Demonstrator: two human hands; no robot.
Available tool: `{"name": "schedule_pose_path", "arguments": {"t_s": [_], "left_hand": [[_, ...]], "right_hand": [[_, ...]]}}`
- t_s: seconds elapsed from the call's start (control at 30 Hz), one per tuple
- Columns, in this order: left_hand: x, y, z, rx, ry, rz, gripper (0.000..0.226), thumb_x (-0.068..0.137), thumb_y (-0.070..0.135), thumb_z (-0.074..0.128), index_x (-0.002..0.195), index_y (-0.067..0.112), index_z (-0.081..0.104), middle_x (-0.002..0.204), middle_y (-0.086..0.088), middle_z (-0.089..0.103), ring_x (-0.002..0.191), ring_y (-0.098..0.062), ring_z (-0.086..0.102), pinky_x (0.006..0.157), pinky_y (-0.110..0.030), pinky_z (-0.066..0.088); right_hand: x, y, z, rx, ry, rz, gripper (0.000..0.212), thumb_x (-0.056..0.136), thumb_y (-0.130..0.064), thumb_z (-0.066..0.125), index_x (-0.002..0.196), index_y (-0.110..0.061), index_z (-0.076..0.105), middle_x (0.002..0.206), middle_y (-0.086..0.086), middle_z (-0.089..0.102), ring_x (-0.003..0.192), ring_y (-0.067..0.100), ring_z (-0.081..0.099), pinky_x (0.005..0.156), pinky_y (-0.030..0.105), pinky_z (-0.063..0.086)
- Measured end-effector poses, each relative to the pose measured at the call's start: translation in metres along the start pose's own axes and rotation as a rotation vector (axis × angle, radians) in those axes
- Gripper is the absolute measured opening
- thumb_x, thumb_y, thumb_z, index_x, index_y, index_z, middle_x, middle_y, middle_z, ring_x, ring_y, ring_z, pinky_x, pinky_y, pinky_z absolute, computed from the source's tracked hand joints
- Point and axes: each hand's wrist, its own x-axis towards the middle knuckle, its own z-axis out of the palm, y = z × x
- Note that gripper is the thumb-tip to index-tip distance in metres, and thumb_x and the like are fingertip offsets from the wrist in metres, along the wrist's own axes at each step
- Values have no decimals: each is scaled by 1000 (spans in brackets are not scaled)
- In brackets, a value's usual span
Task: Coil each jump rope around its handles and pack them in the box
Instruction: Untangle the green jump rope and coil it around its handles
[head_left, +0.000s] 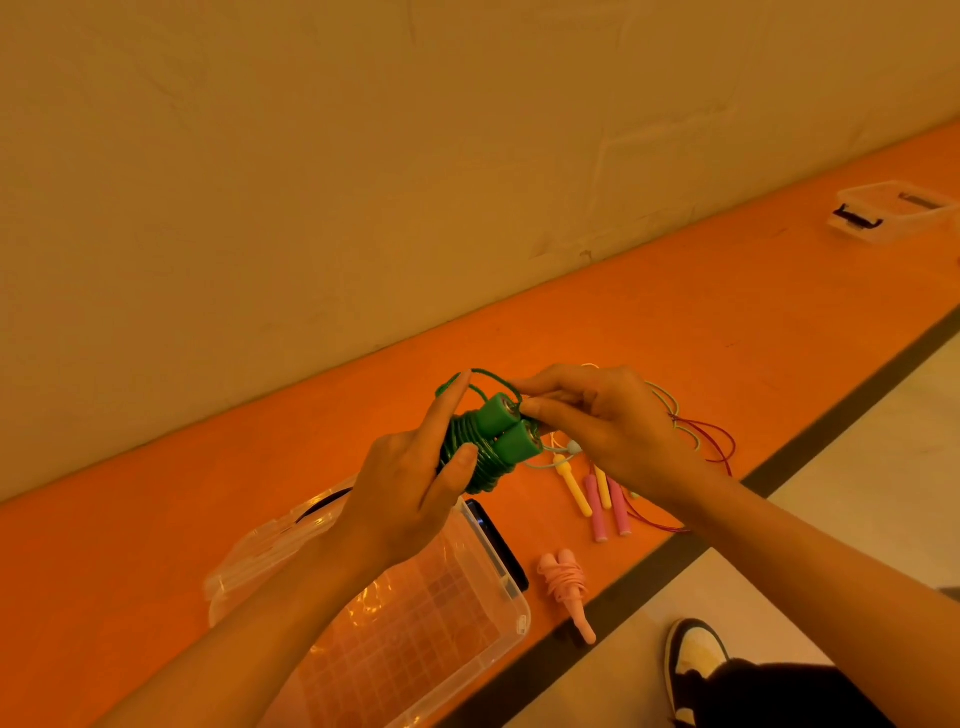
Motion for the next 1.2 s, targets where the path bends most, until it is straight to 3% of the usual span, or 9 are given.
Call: {"name": "schedule_pose_path", "arguments": {"t_s": [0.17,0.37,0.5,0.6,0.7,0.8,0.93,1.07,1.2], "left_hand": [[0,1,-1,-2,-14,8,63,96,70,19,154,47,8,75,2,71,55,-12,61,47,-43,48],[-1,3,1,43,-46,44,63,98,65,21,155,39,12,70,3,68,53,-9,58,47,-41,47],[-3,2,2,19,-55,27,64,98,64,23,156,37,12,74,1,71,56,-11,61,48,-41,49],[-1,1,2,6,-49,23,64,98,67,23,155,42,10,75,1,71,56,-11,62,48,-41,49],[0,4,1,-30,-40,13,62,96,69,22,153,47,8,77,0,72,56,-13,61,47,-44,49],[1,6,1,-64,-30,14,61,96,67,24,152,48,10,78,1,72,56,-13,62,46,-43,49],[0,9,0,-112,-19,16,63,96,70,25,153,44,15,81,0,72,58,-14,64,46,-43,50],[0,9,-2,-138,-10,22,63,97,68,27,153,43,18,80,2,71,58,-11,64,46,-40,50],[-1,7,-2,-118,-28,13,64,97,68,27,154,43,15,78,2,70,57,-11,63,46,-41,49]], "right_hand": [[-1,-3,-1,260,-47,126,26,87,-22,63,109,-10,72,97,-4,76,91,12,73,71,20,56],[0,-2,-17,411,-211,198,25,79,-20,70,103,-12,72,97,9,77,91,22,74,73,25,59],[0,2,-16,323,-210,117,21,84,-22,66,104,-15,72,101,9,76,94,22,73,76,30,60],[0,2,-14,144,-164,32,20,89,-26,62,106,-23,71,98,-5,76,89,9,73,72,21,57],[1,2,-11,28,-128,-60,24,93,-23,60,109,-13,73,96,-7,75,83,0,71,69,12,52],[0,1,-9,120,-112,-29,23,93,-19,58,107,-8,72,96,-8,73,85,0,69,70,12,51],[-1,-2,-4,236,-94,-9,18,94,-24,55,100,-14,69,93,-11,72,86,3,68,70,14,51],[-1,-1,-1,365,-126,12,12,94,-23,54,93,-13,60,119,4,69,110,15,67,80,27,57],[-2,0,-3,388,-135,34,17,93,-18,56,105,-6,59,112,7,74,105,19,70,77,26,57]]}}
